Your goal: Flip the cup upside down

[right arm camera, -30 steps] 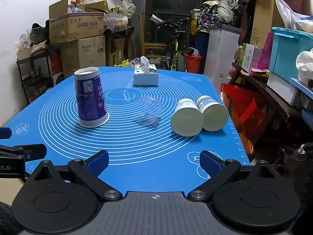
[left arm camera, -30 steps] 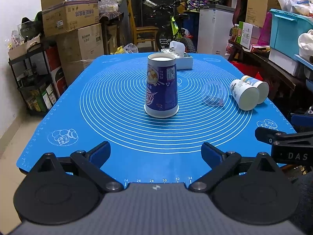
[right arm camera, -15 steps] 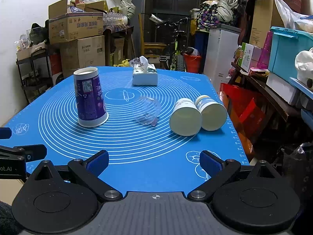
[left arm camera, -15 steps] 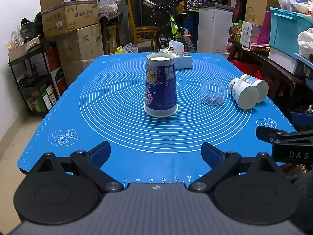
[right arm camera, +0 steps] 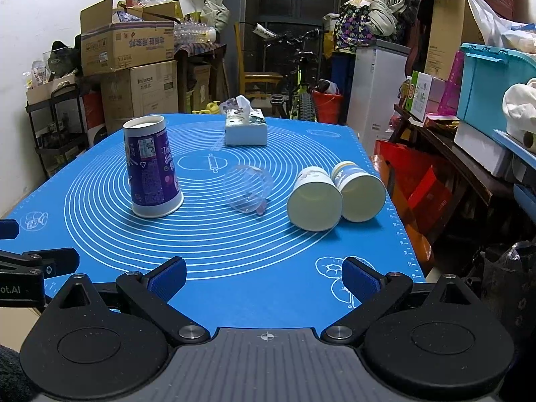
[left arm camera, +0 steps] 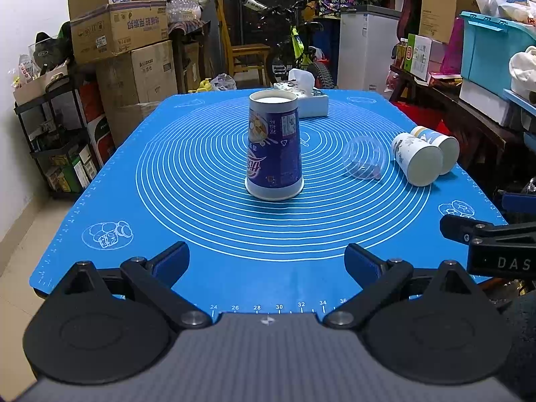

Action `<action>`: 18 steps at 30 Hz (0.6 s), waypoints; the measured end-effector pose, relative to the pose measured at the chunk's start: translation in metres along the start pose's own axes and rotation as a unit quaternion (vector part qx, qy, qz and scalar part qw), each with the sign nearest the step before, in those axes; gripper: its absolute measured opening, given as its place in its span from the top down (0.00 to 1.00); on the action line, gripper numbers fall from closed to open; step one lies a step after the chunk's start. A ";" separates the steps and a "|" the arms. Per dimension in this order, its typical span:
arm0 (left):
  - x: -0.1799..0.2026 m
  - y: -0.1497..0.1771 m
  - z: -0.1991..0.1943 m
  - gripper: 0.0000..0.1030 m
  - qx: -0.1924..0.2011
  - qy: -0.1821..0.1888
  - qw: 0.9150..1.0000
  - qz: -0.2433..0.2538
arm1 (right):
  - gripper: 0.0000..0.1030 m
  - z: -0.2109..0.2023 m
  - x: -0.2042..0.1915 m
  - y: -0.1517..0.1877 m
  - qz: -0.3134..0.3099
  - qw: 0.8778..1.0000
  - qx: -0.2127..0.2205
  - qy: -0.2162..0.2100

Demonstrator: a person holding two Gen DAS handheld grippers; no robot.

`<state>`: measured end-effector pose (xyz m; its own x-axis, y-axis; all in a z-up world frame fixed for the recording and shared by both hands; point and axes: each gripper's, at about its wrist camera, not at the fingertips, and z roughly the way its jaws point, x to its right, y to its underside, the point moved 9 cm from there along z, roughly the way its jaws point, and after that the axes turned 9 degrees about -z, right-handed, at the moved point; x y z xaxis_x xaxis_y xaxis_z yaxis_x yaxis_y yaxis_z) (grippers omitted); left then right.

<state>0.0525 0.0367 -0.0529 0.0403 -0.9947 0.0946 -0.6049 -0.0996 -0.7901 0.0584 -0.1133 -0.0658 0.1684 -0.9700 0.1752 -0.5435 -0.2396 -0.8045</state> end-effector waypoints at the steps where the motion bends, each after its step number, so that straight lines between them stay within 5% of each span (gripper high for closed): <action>1: 0.001 0.001 0.000 0.05 0.000 0.000 1.000 0.001 | 0.04 0.000 0.000 0.000 0.000 1.000 0.000 0.000; 18: 0.003 0.001 -0.002 0.05 -0.001 0.000 1.000 0.002 | 0.04 0.000 0.002 0.003 0.006 1.000 0.001 0.000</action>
<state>0.0504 0.0336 -0.0525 0.0372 -0.9951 0.0914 -0.6060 -0.0951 -0.7898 0.0569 -0.1157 -0.0674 0.1618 -0.9728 0.1655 -0.5442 -0.2279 -0.8074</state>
